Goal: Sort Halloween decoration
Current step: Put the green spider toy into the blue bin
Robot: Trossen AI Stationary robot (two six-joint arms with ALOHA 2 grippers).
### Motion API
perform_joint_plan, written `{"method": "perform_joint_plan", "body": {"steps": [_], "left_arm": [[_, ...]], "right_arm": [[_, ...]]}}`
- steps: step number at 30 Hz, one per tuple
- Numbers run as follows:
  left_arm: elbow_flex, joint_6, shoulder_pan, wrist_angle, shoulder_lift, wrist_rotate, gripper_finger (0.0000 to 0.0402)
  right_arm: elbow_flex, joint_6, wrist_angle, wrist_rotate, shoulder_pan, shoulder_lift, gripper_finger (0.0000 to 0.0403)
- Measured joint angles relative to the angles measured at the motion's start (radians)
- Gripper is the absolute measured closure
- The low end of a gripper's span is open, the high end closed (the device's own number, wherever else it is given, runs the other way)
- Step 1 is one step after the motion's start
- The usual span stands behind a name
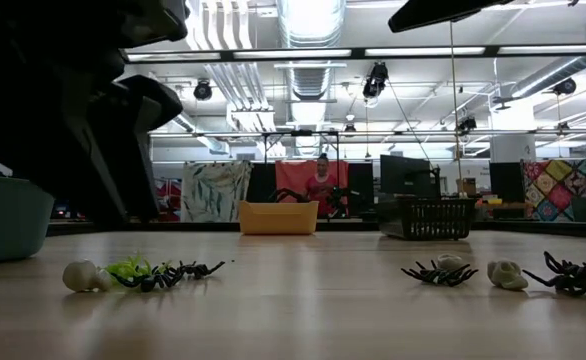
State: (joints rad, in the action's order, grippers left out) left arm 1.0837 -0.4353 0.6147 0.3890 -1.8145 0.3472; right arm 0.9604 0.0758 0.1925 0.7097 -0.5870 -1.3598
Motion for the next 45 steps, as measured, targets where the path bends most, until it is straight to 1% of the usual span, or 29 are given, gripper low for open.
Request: {"method": "perform_joint_plan", "body": {"steps": [4,7,20,23,27,35,40,42,45], "left_arm": [[-0.012,0.018,0.000,-0.024,-0.005,-0.003,0.0271],[-0.039,0.030,-0.002,-0.066,-0.005,-0.025,0.0271],[-0.159,0.034,-0.016,-0.248,-0.005,-0.025,0.0271],[-0.172,0.033,-0.020,-0.264,-0.003,-0.025,0.0277],[-0.174,0.033,-0.021,-0.261,-0.003,-0.025,0.0295],[-0.174,0.033,-0.021,-0.257,-0.003,-0.022,0.0357],[-0.174,0.034,-0.021,-0.254,-0.002,-0.020,0.0386],[-0.172,0.034,-0.021,-0.248,-0.002,-0.020,0.0396],[-0.161,0.034,-0.021,-0.231,-0.002,-0.020,0.0398]], "right_arm": [[0.000,-0.009,-0.005,-0.001,0.004,0.000,0.0346],[0.000,-0.008,-0.012,-0.001,0.003,0.000,0.0346],[0.000,-0.007,-0.020,-0.002,0.007,-0.001,0.0346],[0.000,-0.006,-0.020,-0.002,0.007,-0.001,0.0346],[0.000,-0.006,-0.020,-0.002,0.008,-0.001,0.0346],[0.000,0.010,-0.021,-0.002,0.008,-0.001,0.0346],[0.000,0.017,-0.022,-0.002,0.008,-0.001,0.0346],[0.000,0.017,-0.022,-0.002,0.008,-0.001,0.0346],[-0.001,0.017,-0.022,-0.002,0.008,-0.001,0.0346]]}}
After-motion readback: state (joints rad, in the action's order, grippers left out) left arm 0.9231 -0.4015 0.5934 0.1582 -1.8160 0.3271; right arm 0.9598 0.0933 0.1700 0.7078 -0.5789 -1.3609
